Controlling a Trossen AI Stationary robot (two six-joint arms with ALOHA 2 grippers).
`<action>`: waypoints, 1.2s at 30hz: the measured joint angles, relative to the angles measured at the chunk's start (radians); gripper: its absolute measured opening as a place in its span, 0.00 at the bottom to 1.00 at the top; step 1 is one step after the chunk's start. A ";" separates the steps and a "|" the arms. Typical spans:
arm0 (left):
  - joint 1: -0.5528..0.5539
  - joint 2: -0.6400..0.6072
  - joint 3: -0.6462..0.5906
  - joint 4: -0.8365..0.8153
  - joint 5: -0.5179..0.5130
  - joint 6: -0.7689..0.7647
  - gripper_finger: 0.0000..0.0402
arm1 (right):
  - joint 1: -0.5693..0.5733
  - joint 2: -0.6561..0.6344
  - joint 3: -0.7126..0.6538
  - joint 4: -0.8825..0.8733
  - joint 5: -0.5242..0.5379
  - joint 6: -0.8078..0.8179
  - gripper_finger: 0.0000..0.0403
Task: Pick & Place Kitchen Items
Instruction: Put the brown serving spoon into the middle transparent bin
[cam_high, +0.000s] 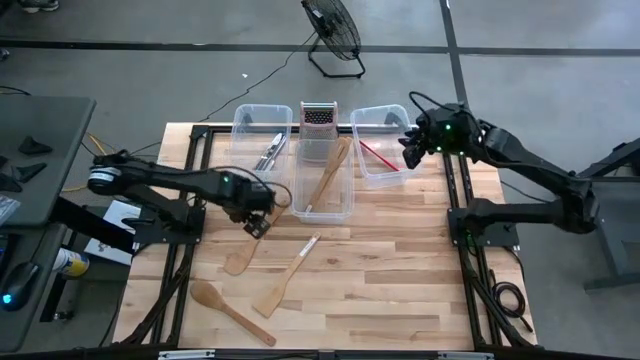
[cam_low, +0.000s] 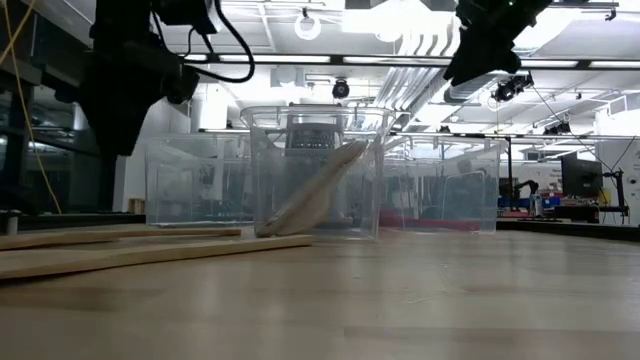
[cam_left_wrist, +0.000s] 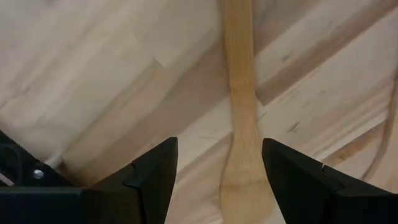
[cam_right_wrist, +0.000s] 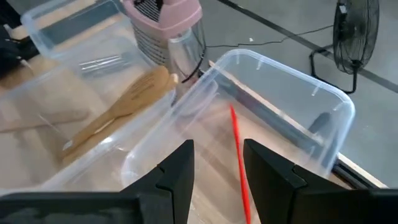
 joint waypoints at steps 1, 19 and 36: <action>-0.018 0.015 0.000 0.006 0.000 -0.012 0.57 | -0.014 -0.003 -0.001 -0.001 -0.010 -0.009 0.33; -0.200 0.200 -0.002 0.080 0.031 -0.122 0.57 | -0.224 -0.030 -0.001 0.002 -0.298 -0.155 0.33; -0.199 0.206 -0.153 0.322 0.098 -0.208 0.57 | -0.258 -0.029 -0.001 0.001 -0.341 -0.178 0.33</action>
